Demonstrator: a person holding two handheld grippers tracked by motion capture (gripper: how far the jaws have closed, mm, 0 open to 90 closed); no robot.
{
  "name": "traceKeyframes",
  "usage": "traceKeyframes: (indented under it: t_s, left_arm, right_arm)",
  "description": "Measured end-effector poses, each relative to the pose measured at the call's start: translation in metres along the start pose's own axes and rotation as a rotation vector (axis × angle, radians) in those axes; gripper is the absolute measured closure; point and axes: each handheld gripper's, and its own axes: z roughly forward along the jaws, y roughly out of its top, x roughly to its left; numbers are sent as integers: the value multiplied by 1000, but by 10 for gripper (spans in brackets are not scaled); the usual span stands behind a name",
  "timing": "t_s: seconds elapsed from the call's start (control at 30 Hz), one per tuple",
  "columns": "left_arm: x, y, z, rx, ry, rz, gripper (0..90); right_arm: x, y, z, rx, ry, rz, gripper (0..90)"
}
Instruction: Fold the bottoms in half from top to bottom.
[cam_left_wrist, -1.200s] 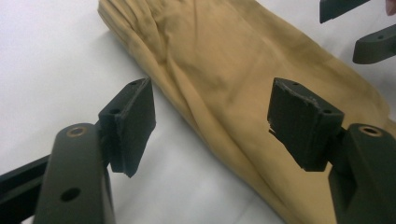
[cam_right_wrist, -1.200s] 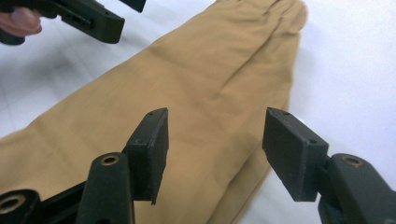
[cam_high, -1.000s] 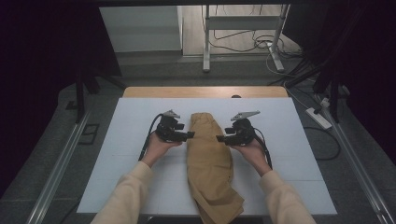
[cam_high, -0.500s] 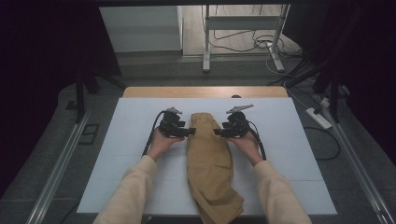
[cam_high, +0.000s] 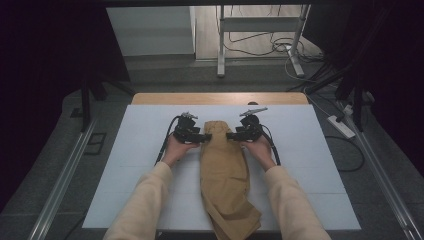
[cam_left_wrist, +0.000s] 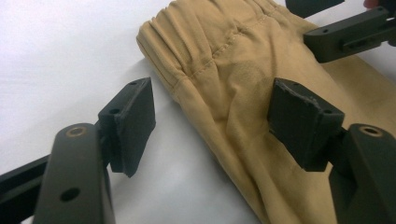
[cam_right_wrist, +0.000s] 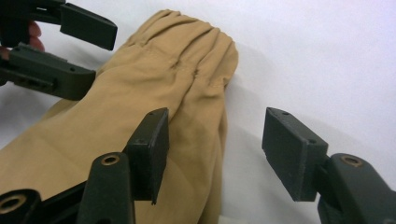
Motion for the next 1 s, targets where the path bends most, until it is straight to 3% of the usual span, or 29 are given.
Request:
traceKeyframes:
  t_s: [0.37,0.57,0.73,0.83,0.93,1.0]
  left_arm:
    - [2,-3,13,41,-2,-17,320]
    - [2,-3,14,42,-13,-20,356]
    - [1,-3,14,54,-40,-22,485]
    - [0,-4,14,67,-63,-17,608]
    - [-1,-4,14,78,-65,-8,713]
    - [-1,-5,13,79,-73,-5,735]
  right_arm:
    - [-2,-3,12,46,1,-13,408]
    - [2,-1,15,63,-2,-50,416]
    - [10,-1,18,73,31,-87,586]
    - [10,-1,18,86,45,-99,691]
    - [7,-2,16,90,67,-92,755]
    - [8,-2,16,90,72,-97,772]
